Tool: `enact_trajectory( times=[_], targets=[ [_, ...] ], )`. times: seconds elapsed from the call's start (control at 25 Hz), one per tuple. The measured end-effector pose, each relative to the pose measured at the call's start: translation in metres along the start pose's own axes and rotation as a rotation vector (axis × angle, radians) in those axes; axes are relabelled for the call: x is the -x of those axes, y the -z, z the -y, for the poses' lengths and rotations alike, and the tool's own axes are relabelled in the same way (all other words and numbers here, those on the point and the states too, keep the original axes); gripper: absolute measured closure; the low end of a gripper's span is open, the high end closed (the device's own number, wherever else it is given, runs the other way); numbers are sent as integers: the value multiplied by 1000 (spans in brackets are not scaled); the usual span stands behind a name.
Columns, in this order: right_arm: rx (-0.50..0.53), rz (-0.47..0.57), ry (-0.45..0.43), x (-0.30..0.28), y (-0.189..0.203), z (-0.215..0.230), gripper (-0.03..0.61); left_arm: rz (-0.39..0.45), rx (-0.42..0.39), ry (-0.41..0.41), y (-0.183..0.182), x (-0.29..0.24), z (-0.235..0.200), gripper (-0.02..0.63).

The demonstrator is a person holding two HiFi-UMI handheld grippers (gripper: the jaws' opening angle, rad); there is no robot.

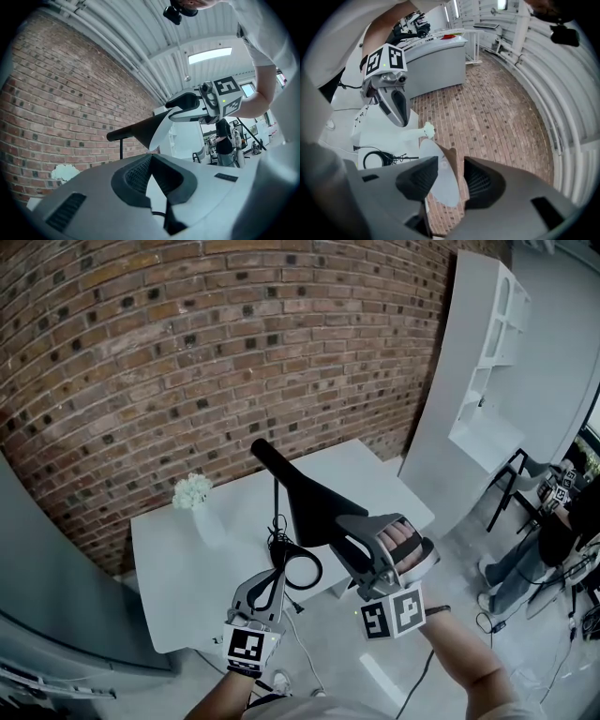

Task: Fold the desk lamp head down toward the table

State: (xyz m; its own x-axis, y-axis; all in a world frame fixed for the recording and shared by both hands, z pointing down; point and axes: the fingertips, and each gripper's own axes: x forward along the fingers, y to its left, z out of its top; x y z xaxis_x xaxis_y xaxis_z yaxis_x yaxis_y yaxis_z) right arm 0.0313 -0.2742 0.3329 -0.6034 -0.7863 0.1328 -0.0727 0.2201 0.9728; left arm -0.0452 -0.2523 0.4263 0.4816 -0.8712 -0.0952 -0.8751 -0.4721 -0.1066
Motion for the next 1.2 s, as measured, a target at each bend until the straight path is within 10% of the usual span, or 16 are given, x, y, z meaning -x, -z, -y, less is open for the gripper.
enact_trajectory(
  times=[1.2],
  targets=[
    [-117,-36,-141,-14,17,-73,414,-28,-5,-15,12,-3,-7,606]
  ],
)
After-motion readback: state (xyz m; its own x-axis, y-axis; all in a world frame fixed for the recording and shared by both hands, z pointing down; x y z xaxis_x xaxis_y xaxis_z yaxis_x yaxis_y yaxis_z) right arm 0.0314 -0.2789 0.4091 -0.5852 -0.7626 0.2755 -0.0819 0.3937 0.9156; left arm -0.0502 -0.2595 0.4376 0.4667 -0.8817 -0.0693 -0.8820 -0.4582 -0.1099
